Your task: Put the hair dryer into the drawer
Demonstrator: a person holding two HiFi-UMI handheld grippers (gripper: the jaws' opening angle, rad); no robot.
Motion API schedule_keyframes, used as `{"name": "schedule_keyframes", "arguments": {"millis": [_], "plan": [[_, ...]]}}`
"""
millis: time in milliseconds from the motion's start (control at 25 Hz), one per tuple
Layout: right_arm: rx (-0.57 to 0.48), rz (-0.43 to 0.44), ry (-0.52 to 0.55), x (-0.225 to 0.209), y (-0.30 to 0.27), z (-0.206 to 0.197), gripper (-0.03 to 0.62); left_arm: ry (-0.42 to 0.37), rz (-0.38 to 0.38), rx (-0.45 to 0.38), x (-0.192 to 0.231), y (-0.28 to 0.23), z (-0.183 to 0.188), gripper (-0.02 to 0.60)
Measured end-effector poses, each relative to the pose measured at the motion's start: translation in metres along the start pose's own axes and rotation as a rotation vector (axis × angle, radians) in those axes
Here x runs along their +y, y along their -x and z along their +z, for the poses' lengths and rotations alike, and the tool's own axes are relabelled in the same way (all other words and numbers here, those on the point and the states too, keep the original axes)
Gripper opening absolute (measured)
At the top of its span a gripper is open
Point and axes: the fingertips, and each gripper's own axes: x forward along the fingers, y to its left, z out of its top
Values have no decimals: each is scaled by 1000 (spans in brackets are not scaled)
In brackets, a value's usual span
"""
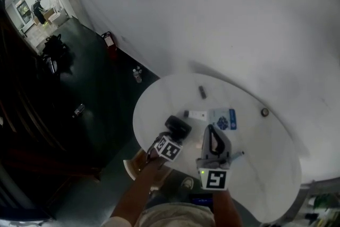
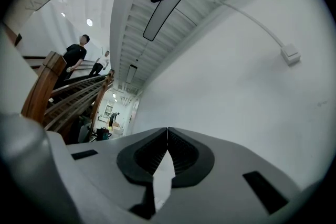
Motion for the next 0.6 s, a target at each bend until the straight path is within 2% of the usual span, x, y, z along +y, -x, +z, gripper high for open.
{"name": "schedule_keyframes", "arguments": {"millis": [240,600], "plan": [[6,16,8,11,-9,-3,8,20,-57,23,1,-6,1,267],[3,26,15,22,-12,-3,8,16,-59,22,0,-4,2,264]]}}
